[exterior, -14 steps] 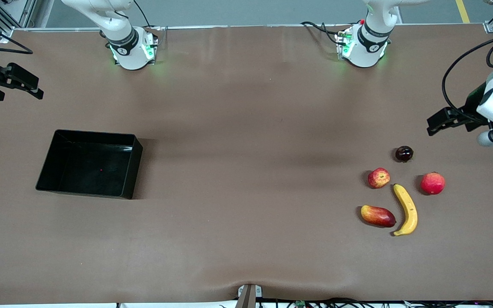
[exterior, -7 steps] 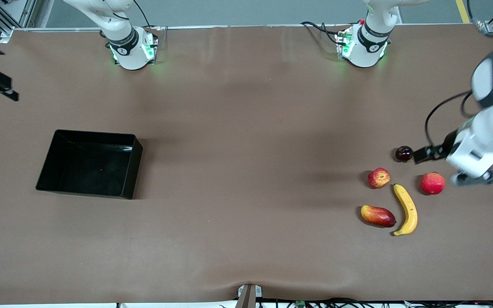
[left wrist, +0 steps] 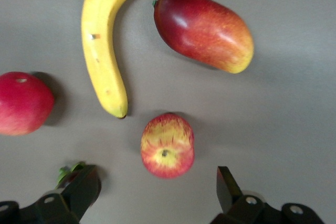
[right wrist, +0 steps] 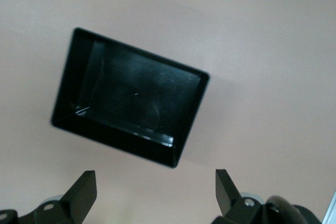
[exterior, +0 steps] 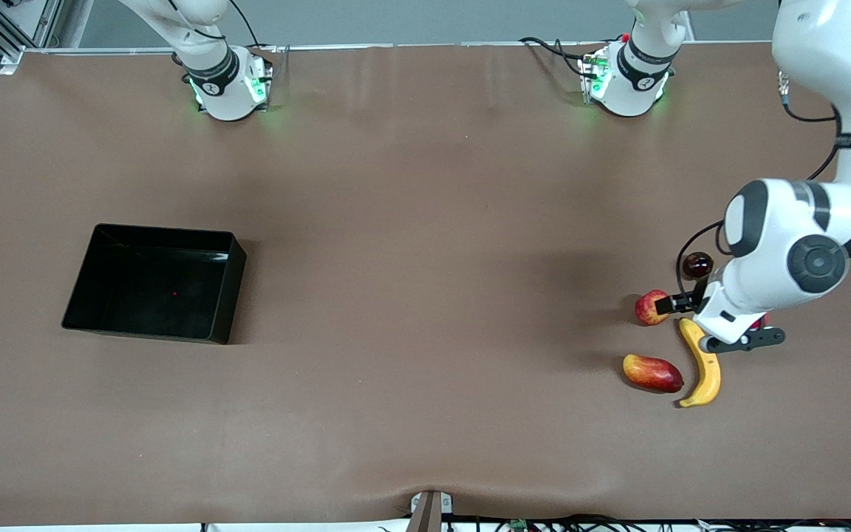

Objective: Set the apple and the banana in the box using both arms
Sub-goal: 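Grasp the apple with the left gripper while the right gripper reaches the tray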

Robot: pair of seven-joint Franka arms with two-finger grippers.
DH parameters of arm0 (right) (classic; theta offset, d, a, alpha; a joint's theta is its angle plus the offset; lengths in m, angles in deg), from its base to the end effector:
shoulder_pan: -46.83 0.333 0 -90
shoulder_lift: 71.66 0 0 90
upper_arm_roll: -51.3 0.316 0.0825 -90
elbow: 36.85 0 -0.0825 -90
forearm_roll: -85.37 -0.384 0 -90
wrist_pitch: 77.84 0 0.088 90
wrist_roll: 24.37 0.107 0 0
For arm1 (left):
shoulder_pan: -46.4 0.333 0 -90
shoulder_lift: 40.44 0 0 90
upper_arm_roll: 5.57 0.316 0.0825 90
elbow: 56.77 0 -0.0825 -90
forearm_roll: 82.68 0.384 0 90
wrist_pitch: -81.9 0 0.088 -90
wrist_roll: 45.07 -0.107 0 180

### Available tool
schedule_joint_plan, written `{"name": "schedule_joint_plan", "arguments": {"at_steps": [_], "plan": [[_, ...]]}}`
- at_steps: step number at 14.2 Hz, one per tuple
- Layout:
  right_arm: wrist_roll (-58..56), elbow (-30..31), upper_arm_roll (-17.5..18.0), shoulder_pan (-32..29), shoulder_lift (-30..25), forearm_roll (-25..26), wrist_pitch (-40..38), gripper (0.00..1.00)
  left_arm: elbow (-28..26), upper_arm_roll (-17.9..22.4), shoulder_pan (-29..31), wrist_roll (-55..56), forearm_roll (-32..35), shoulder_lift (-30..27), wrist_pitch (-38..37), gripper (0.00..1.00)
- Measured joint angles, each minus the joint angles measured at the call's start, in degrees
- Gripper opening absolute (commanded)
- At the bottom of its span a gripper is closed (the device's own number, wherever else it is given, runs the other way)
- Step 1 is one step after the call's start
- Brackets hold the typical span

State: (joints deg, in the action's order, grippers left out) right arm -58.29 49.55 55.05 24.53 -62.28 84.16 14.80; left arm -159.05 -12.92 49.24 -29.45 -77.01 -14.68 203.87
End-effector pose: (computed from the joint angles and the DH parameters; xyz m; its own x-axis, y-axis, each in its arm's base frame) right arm 0.5735 -0.1933 0.5633 0.9642 0.2637 -0.0275 0.2618 -0.9635 -0.0567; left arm 0.6401 -0.0400 0.2964 0.9847 0.1481 -0.0917 0.1441 -0.9884 -0.0491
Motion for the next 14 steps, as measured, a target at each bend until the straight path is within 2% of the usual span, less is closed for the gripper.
{"name": "schedule_joint_plan", "arguments": {"at_steps": [5, 8, 11, 12, 13, 14], "plan": [[-3.06, 0.70, -0.02, -3.20, 5.82, -0.95, 3.15, 1.00, -1.45, 0.04, 1.46, -0.01, 0.00, 5.35, 3.06, 1.00], [-3.13, 5.22, -0.04, -5.35, 9.90, -0.95, 13.70, 1.00, -1.38, -0.05, 2.12, -0.11, 0.00, 5.89, 3.15, 1.00], [-3.01, 13.96, -0.07, -6.38, 13.76, -0.95, 27.06, 1.00, -1.41, -0.23, 2.08, 0.10, -2.49, 6.02, 3.15, 1.00], [-2.40, 15.65, -0.08, -6.58, 14.82, -0.97, 29.26, 1.00, -1.44, -0.22, 2.08, 0.10, -2.97, 6.12, 3.15, 1.00], [-0.61, 17.41, -0.09, -6.76, 15.65, -0.98, 30.93, 0.89, -1.43, -0.22, 2.08, 0.10, -3.21, 6.17, 3.15, 1.00], [1.92, 19.18, -0.09, -6.82, 16.18, -1.00, 32.17, 0.71, -1.40, -0.22, 2.09, 0.12, -3.27, 6.18, 3.15, 1.00]]}}
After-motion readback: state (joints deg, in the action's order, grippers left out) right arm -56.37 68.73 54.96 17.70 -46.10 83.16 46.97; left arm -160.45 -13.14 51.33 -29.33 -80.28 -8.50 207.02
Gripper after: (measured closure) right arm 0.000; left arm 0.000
